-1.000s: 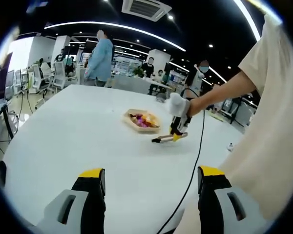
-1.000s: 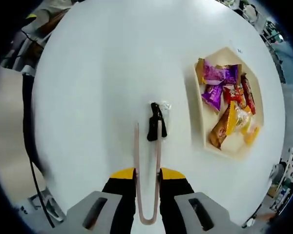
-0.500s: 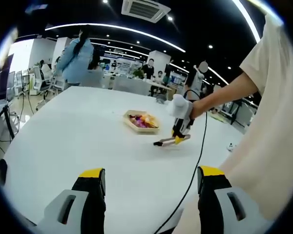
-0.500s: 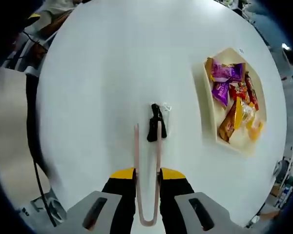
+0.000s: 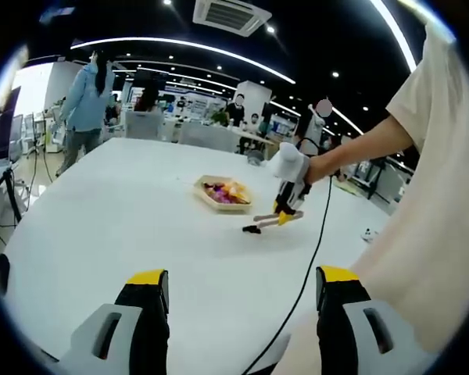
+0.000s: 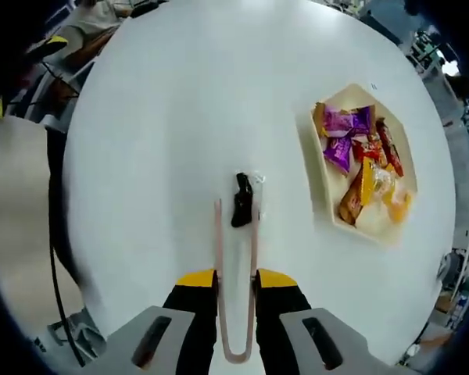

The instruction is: Place the target food into the container with the food tongs after gripping and lifting it, then release it inside without dropping or visibly crushing the food.

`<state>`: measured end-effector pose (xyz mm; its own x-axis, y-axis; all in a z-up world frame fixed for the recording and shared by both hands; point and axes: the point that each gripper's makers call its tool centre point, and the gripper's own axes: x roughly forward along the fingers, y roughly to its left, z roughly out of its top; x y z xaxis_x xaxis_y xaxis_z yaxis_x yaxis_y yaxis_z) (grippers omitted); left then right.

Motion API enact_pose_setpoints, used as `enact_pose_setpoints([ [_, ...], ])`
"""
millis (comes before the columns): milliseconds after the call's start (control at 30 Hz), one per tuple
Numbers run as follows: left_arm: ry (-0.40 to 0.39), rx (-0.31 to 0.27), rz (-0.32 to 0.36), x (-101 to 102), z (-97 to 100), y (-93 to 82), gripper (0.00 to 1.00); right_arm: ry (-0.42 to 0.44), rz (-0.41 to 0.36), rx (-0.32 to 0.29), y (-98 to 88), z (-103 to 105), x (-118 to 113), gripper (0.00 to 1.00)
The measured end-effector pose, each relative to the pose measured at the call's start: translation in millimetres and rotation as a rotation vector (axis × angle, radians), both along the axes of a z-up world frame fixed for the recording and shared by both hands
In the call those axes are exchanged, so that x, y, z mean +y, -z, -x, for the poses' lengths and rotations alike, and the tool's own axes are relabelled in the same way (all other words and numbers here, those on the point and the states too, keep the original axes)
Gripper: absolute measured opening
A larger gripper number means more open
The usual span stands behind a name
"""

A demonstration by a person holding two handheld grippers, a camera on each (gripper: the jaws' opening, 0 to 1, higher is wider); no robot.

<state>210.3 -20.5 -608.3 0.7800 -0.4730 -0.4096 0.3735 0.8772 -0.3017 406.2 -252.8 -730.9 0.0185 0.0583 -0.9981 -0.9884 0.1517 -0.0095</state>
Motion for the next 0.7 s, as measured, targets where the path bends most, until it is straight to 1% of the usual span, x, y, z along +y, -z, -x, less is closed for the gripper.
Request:
enact_pose_setpoints([
  [200,-0.007,0.005,0.001,1.6,0.5,0.6,0.76,-0.029,0.032,0.012,3.7,-2.4,-1.9,0.17],
  [433,-0.019,0.020,0.003,3.8,2.2,4.5,0.76,-0.095,0.068,0.020,3.1,-4.4,0.9,0.18],
  [500,-0.021,0.022,0.004,4.1,1.3,4.8,0.76,-0.113,0.082,0.019,5.1,-5.8,0.1,0.18],
  [533,-0.023,0.022,0.003,4.2,0.3,4.7,0.76,-0.127,0.092,0.028,9.8,-5.8,-2.3,0.18],
  [700,-0.026,0.022,0.005,4.8,-1.7,4.6,0.76,-0.141,0.100,0.030,14.2,-7.2,-2.5,0.18],
])
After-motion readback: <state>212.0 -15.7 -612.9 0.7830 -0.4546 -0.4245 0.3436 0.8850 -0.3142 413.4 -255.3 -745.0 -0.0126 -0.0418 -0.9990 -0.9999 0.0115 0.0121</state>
